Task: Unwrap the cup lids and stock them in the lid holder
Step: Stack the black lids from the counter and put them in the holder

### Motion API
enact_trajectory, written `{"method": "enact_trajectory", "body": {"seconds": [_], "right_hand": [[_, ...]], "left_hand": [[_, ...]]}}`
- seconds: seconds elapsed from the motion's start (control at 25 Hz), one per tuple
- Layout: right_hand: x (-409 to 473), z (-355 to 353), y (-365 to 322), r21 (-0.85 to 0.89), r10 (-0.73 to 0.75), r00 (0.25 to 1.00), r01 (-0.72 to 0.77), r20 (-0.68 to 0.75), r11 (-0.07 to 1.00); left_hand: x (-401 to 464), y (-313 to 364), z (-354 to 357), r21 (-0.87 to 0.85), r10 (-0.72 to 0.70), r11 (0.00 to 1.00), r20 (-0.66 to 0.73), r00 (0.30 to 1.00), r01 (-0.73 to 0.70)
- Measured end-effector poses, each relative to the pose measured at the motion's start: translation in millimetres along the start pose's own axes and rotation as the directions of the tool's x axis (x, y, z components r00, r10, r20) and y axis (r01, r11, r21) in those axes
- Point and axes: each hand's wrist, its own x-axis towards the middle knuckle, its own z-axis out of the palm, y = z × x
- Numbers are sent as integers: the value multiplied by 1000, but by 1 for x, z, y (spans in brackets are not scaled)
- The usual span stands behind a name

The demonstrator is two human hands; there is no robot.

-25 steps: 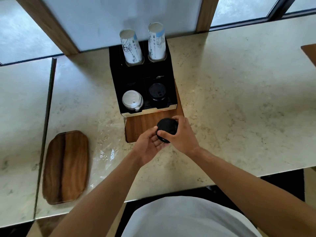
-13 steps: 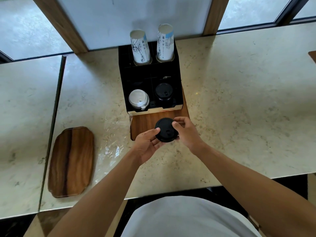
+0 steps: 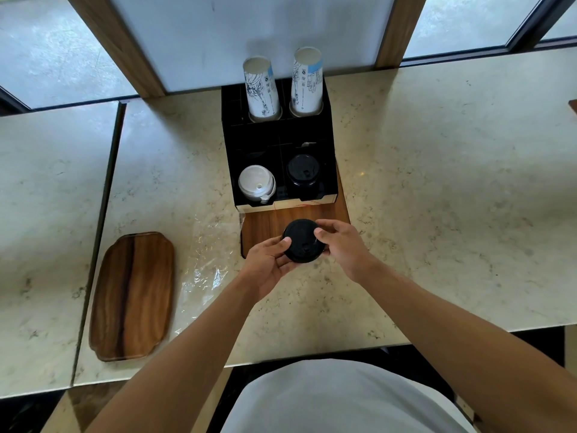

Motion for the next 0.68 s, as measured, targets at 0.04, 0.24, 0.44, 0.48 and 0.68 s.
{"method": "enact_trajectory", "body": {"seconds": [0.04,0.24,0.44,0.48,0.68], "right_hand": [[1,0,-1,11,0,1000,0,0,1000],[7,0,-6,23,-18,1000,18,-11,1000],[14,0,-16,-25,-35,997,34,-64,999],[15,0,-17,-18,-35,998,34,-52,999],[20,-3,-25,-41,-85,996,87,32,995]], "left_hand": [[0,1,0,7,7,1000,-7,1000,-7],[3,8,-1,87,37,996,-58,998,-32],[9,19,0,148,83,987,-122,989,-64],[11,20,-1,141,90,988,-152,984,-69],[24,30,3,155,141,982,-243,960,-105]]}}
